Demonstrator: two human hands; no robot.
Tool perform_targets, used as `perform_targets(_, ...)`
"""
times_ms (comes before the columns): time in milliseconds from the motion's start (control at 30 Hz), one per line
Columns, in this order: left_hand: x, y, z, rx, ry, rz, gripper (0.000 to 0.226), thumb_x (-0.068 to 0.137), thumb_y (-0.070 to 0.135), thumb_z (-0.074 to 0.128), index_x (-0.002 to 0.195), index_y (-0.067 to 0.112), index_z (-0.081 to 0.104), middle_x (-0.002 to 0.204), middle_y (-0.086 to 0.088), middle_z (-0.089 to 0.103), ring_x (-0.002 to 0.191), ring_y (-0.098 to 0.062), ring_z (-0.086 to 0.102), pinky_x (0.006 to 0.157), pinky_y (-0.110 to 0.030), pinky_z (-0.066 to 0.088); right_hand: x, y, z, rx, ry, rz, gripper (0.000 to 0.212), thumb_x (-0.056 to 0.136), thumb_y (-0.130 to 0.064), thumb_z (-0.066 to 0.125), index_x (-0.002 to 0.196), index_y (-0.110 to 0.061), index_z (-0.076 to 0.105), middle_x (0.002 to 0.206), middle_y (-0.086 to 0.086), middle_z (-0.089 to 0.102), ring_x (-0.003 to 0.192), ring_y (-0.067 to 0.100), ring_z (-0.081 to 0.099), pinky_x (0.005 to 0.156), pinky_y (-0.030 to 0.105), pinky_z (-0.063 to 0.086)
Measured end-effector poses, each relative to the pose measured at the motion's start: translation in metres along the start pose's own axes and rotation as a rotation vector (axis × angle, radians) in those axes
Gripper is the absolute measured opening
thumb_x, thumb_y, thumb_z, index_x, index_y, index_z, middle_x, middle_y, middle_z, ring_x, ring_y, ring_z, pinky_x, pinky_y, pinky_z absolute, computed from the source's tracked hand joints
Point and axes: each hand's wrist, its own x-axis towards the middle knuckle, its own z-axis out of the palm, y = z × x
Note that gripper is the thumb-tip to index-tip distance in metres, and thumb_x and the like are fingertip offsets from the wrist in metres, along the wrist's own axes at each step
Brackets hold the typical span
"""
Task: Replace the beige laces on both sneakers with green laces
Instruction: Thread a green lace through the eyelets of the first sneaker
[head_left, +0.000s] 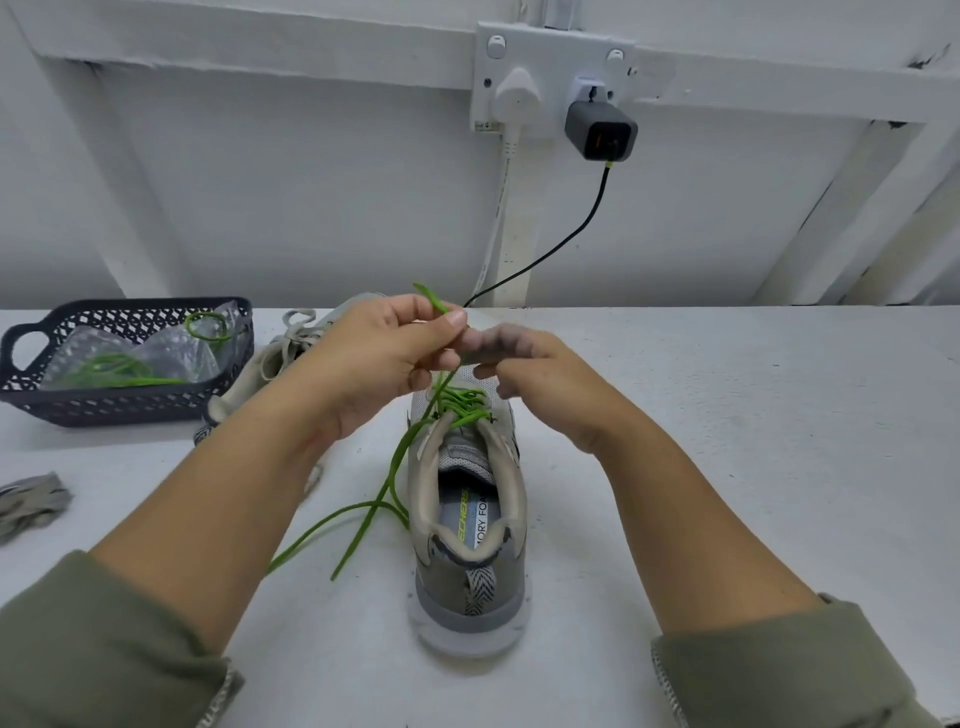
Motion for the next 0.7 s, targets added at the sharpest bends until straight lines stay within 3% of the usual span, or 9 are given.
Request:
perform_targets(100,0.002,0.005,-0.002,0.179,0.056,0.113,0.009,0.087,0.027,0.068,0.088,0.018,0.071,0.071,0.011,0.068,0.061,0.005,0.053,0.06,-0.013,0.04,-0.006,0.001,0.007,0.081,-0.164,0.004,0.037,0.07,-0.005,0.046,0.095,-0.022,0.067,0.1,0.002,0.062,0.086,0.006,0.055,0.071,0.009,0.047)
perform_targets(200,0.012,0.003,-0.012,0.61,0.29,0.315,0.007,0.087,0.032,0.069,0.086,0.025,0.071,0.068,0.017,0.056,0.062,0.005,0.048,0.061,-0.015,0.035,-0.004,0.006,0.012,0.134,-0.168,-0.022,0.018,0.069,-0.018,0.049,0.076,-0.02,0.065,0.095,0.0,0.064,0.086,0.003,0.058,0.076,0.012,0.045)
perform_targets(300,0.016,-0.007,-0.03,1.143,0.564,0.454,0.015,0.09,0.028,0.064,0.09,0.013,0.067,0.09,-0.005,0.051,0.085,-0.024,0.052,0.071,-0.035,0.042,0.001,0.015,0.001,0.019,0.049,0.003,0.031,0.082,-0.039,0.046,0.056,-0.026,0.057,0.084,-0.01,0.067,0.088,0.005,0.059,0.091,0.03,0.041)
perform_targets(367,0.014,-0.016,-0.04,1.35,0.611,0.357,0.02,0.089,0.023,0.062,0.094,0.004,0.066,0.096,-0.017,0.054,0.095,-0.038,0.05,0.073,-0.046,0.044,-0.002,0.015,-0.009,0.016,0.162,0.0,0.04,0.097,-0.037,0.042,0.061,-0.024,0.05,0.073,-0.008,0.062,0.08,0.01,0.059,0.09,0.034,0.04)
perform_targets(467,0.004,-0.023,-0.034,1.545,0.613,-0.019,0.029,0.086,0.021,0.061,0.108,0.001,0.058,0.109,-0.019,0.051,0.105,-0.038,0.045,0.08,-0.045,0.043,-0.008,0.004,-0.011,-0.139,0.22,-0.074,0.036,0.102,-0.036,0.041,0.07,-0.02,0.049,0.059,-0.012,0.047,0.06,0.007,0.047,0.063,0.016,0.039)
perform_targets(533,-0.004,-0.024,-0.025,1.545,0.653,-0.065,0.042,0.082,0.018,0.061,0.118,0.002,0.045,0.118,-0.019,0.044,0.108,-0.037,0.041,0.083,-0.044,0.04,-0.008,-0.003,-0.004,-0.36,0.216,-0.126,0.032,0.1,-0.038,0.045,0.075,-0.02,0.055,0.05,-0.019,0.047,0.05,-0.001,0.042,0.048,0.01,0.03)
perform_targets(567,-0.006,-0.024,-0.02,1.523,0.615,0.036,0.048,0.082,0.016,0.06,0.125,0.005,0.041,0.123,-0.017,0.041,0.111,-0.035,0.038,0.087,-0.045,0.038,-0.008,-0.007,-0.002,-0.436,0.193,-0.139,0.031,0.1,-0.038,0.046,0.078,-0.019,0.057,0.049,-0.026,0.049,0.049,-0.004,0.044,0.047,0.01,0.031)
perform_targets(633,-0.009,-0.026,-0.015,1.336,0.361,0.236,0.05,0.09,0.019,0.052,0.137,0.02,0.037,0.131,-0.001,0.044,0.122,-0.027,0.034,0.098,-0.046,0.029,-0.009,-0.013,0.003,-0.516,0.153,-0.134,0.032,0.1,-0.039,0.045,0.084,-0.016,0.06,0.05,-0.036,0.049,0.052,-0.01,0.046,0.049,0.009,0.032)
perform_targets(700,-0.014,-0.024,-0.014,1.047,0.062,0.271,0.029,0.097,0.033,0.046,0.125,0.037,0.051,0.111,0.023,0.059,0.117,-0.006,0.045,0.104,-0.045,0.029,-0.012,-0.017,0.004,-0.554,0.147,-0.131,0.032,0.102,-0.036,0.041,0.088,-0.015,0.061,0.053,-0.035,0.05,0.053,-0.011,0.047,0.049,0.011,0.032)
